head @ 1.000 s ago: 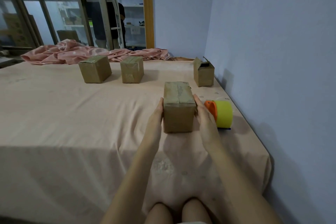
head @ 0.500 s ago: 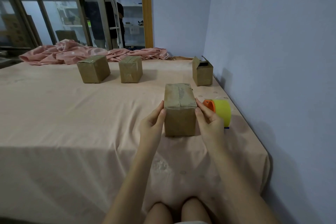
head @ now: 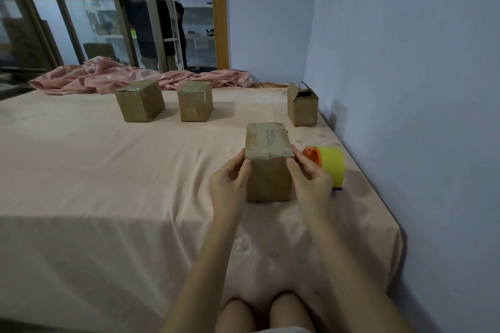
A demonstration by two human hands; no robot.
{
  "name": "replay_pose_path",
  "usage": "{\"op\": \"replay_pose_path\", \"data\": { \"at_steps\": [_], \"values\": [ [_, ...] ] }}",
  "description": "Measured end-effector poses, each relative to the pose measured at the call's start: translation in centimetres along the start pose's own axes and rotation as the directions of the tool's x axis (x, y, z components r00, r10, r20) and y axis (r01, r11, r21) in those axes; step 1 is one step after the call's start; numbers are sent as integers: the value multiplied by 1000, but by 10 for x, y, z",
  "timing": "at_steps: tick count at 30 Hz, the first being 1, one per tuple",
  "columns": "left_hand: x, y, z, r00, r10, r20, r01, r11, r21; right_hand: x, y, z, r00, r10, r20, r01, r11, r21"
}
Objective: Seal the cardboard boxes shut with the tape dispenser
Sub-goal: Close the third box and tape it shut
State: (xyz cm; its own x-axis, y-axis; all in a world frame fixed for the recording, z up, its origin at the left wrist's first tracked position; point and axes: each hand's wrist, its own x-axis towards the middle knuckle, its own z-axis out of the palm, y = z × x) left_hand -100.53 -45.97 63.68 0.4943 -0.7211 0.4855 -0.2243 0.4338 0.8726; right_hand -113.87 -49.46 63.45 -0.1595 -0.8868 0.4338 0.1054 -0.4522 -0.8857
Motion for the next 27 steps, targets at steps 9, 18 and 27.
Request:
{"op": "replay_pose_path", "data": {
  "at_steps": [9, 18, 27],
  "values": [
    [3, -4, -1, 997, -63, -40, 58, 992, -112, 4, 3, 0, 999, 40, -14, -39, 997, 62],
    [3, -2, 3, 995, -98, 11, 99, 978, -183, 3, -3, 0, 997, 82, -5, -81, 995, 58],
    [13, 11, -1, 985, -164, 48, 169, 979, -111, 15, -15, -5, 987, 149, 61, -151, 988, 38]
  ]
}}
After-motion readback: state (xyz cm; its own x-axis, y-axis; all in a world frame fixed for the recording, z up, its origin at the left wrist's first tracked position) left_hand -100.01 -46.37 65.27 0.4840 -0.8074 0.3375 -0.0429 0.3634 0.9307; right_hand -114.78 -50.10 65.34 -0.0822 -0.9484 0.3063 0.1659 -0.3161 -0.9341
